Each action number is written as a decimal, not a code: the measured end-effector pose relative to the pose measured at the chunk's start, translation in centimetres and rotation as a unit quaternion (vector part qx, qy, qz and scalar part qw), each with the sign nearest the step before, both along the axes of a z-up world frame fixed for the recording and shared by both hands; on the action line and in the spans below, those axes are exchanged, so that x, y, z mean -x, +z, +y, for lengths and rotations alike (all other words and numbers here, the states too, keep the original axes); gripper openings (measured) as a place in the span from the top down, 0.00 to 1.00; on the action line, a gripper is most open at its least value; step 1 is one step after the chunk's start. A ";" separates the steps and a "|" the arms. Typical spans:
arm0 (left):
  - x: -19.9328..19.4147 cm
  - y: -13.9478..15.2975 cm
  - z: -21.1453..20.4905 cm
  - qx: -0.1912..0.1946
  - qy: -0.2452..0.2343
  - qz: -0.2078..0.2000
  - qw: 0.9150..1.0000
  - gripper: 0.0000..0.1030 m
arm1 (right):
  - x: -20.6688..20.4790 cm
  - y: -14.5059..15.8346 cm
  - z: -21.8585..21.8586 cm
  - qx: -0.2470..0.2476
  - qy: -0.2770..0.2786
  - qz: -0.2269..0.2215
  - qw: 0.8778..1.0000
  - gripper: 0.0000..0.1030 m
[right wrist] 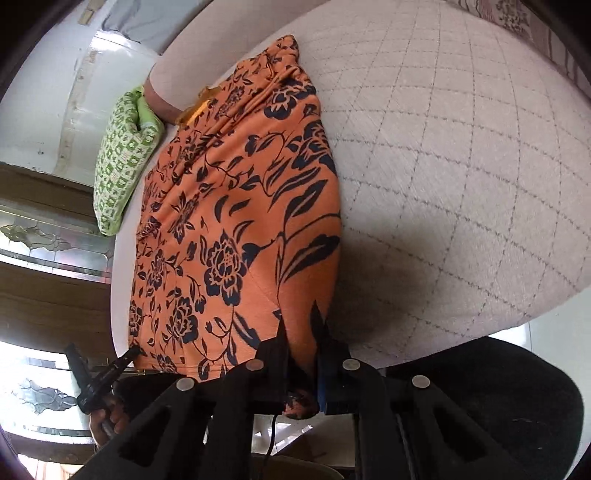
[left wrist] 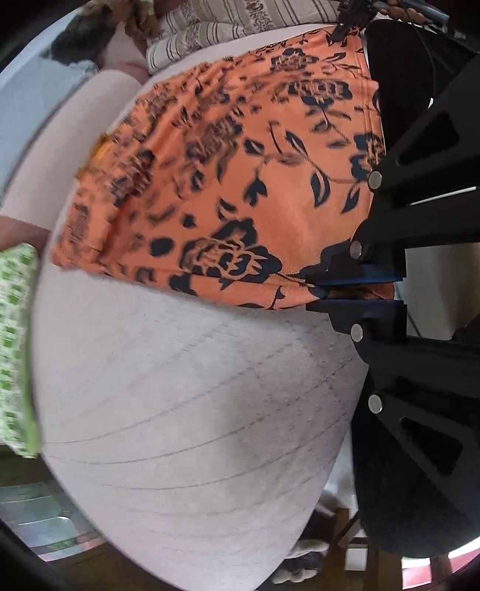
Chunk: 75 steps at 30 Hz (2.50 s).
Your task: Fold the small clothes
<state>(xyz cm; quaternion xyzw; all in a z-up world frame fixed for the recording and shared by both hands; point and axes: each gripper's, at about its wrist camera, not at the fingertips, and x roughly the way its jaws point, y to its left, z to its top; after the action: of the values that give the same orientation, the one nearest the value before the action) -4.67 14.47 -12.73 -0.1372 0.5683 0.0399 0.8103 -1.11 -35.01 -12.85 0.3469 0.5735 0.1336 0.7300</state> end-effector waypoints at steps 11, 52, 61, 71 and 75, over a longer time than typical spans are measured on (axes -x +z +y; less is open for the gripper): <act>-8.5 11.7 -0.3 0.039 -0.042 -0.133 0.989 0.95 | -5.7 6.4 -3.0 -0.106 -0.013 -0.086 0.990 0.89; -27.6 1.0 -4.6 0.047 0.128 -0.040 0.990 0.82 | -18.9 -4.2 2.4 -0.133 -0.263 0.017 0.955 0.87; -19.5 10.8 -7.4 0.045 0.103 -0.157 0.981 0.90 | -14.9 7.9 1.8 -0.059 -0.210 -0.124 0.968 0.97; -16.1 1.6 -7.0 0.075 0.117 -0.075 0.987 0.82 | -4.0 -0.7 -0.8 -0.128 -0.212 -0.037 0.968 0.70; -16.5 4.0 -7.4 0.034 0.128 -0.105 0.986 0.51 | -6.5 -0.4 -1.2 -0.137 -0.241 -0.053 0.959 0.07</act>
<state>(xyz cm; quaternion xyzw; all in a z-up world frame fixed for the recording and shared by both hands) 11.85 7.07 -8.71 -0.2396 0.4590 0.1096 0.8485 5.41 -36.17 -13.29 0.5640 0.4097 0.0491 0.7153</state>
